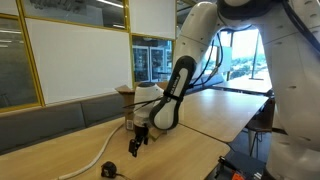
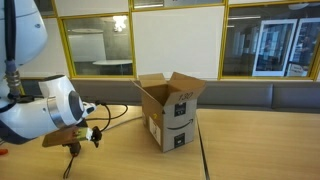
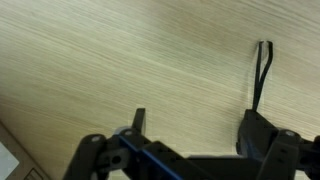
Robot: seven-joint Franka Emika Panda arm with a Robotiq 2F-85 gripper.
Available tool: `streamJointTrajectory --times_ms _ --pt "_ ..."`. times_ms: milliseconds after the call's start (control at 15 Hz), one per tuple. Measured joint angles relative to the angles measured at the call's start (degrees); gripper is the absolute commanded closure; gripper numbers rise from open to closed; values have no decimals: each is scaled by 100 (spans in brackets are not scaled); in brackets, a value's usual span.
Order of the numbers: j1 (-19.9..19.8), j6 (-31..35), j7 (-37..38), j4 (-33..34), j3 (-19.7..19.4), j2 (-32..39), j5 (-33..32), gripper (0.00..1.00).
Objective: Put the objects on the table into the box.
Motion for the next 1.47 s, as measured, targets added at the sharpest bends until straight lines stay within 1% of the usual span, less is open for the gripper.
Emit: streamJointTrajectory --times_ms 400,800,1267,1467 --pt "122 406 1 327 266 490 32 0" --pt "323 512 -4 786 348 950 32 0" --pt "454 486 -125 1577 379 1719 23 0" --pt "621 484 -745 1909 285 2061 591 0"
